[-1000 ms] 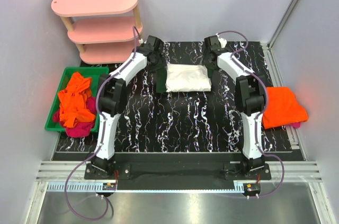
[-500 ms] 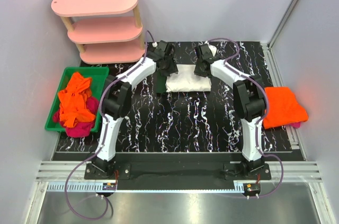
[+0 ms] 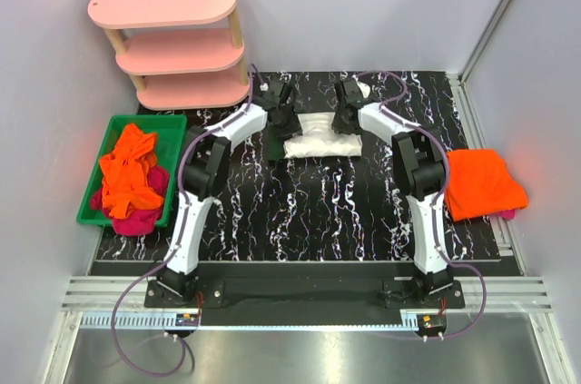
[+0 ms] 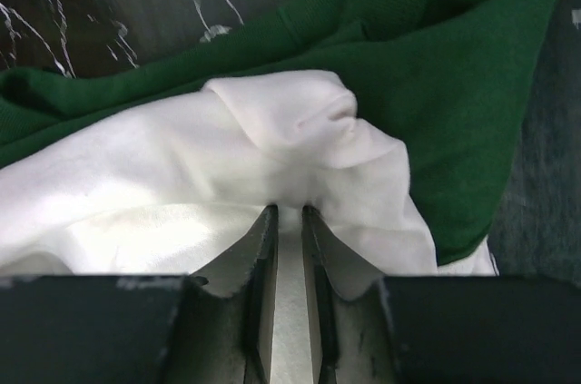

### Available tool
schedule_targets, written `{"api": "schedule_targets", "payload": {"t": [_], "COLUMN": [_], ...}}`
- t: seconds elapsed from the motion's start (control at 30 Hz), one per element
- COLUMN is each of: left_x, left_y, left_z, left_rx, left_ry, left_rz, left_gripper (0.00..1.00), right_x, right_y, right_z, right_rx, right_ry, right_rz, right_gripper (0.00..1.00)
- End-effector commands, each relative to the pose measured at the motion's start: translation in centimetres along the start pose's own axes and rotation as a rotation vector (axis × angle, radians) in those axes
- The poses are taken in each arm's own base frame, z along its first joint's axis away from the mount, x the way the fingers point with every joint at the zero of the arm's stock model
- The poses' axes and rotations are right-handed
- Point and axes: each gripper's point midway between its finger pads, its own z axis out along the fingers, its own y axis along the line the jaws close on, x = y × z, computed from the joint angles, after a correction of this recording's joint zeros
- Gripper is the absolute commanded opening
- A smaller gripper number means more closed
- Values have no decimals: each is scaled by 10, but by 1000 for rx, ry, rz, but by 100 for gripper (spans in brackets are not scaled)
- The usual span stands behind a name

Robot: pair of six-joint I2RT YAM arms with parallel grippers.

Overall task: Fold and stack the t-shirts
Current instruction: Fold the long partially folded tshirt into a neat square

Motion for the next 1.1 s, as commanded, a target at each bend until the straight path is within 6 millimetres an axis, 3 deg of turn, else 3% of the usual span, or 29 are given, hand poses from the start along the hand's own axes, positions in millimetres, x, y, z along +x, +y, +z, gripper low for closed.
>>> {"api": "schedule_targets", "payload": {"t": [0.0, 0.07, 0.1, 0.13, 0.17, 0.2, 0.23, 0.27, 0.5, 0.53, 0.57, 0.7, 0.9, 1.0, 1.07], "left_x": [51, 68, 69, 82, 88, 89, 105, 109, 165, 180, 184, 210, 220, 212, 200], "left_y": [31, 39, 35, 41, 42, 38, 45, 44, 48, 54, 53, 68, 79, 73, 63], "left_z": [-7, -12, -22, -24, -27, -38, -40, -46, -82, -84, -90, -100, -108, -112, -119], "left_rx": [-89, -116, -109, -133, -140, -133, -155, -157, -181, -198, -191, -208, -230, -220, -195], "left_ry": [143, 168, 157, 173, 176, 162, 188, 185, 208, 226, 224, 248, 226, 188, 141], "left_rz": [-13, -2, 8, 24, 34, 39, 50, 50, 96, 114, 115, 111, 112, 111, 117], "left_gripper": [42, 41, 40, 40, 40, 40, 39, 39, 38, 38, 38, 38, 38, 38, 39], "right_x": [69, 94, 97, 102, 116, 116, 123, 135, 162, 166, 178, 196, 217, 206, 180], "right_y": [-31, -40, -35, -34, -41, -38, -37, -44, -55, -57, -64, -72, -80, -77, -64], "right_z": [-17, -24, -35, -39, -43, -52, -57, -60, -99, -102, -107, -126, -141, -143, -151], "right_rx": [55, 75, 60, 57, 71, 61, 59, 72, 59, 59, 72, 58, 55, 44, 11], "right_ry": [206, 247, 242, 245, 268, 259, 266, 286, 298, 300, 318, 319, 328, 285, 205], "right_rz": [24, 32, 27, 27, 19, 14, 7, 0, -5, 4, 0, 11, 5, -16, -26], "right_gripper": [22, 20, 20, 19, 19, 19, 18, 18, 18, 18, 18, 18, 17, 21, 26]}}
